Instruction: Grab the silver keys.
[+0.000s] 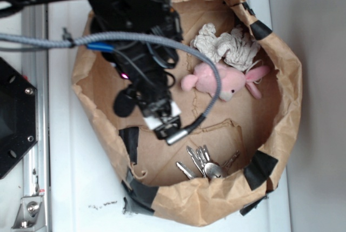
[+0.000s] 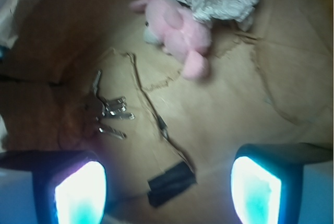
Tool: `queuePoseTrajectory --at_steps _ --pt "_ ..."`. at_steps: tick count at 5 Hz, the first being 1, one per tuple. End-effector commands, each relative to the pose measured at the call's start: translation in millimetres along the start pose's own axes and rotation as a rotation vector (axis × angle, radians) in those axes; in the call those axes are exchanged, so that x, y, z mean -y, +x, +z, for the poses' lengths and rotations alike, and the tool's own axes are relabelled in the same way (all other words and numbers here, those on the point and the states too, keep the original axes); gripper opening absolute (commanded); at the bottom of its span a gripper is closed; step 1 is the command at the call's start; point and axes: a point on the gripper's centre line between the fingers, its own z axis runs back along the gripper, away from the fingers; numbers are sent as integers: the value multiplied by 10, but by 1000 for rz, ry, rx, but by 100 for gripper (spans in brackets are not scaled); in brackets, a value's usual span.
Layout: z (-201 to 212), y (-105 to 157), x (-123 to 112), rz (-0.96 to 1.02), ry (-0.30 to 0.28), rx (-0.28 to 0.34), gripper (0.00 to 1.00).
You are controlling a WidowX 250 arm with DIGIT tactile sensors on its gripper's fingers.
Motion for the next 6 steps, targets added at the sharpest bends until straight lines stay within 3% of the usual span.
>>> queuePoseTrajectory --at_steps 1,2,4,5,6 --pt "126 92 -42 5 -10 56 100" --pt "126 92 -42 5 -10 56 100" --pt "-265 208 138 74 -43 88 100" --pt "-487 439 671 66 -63 84 100" --pt "-573 567 817 101 -67 102 100"
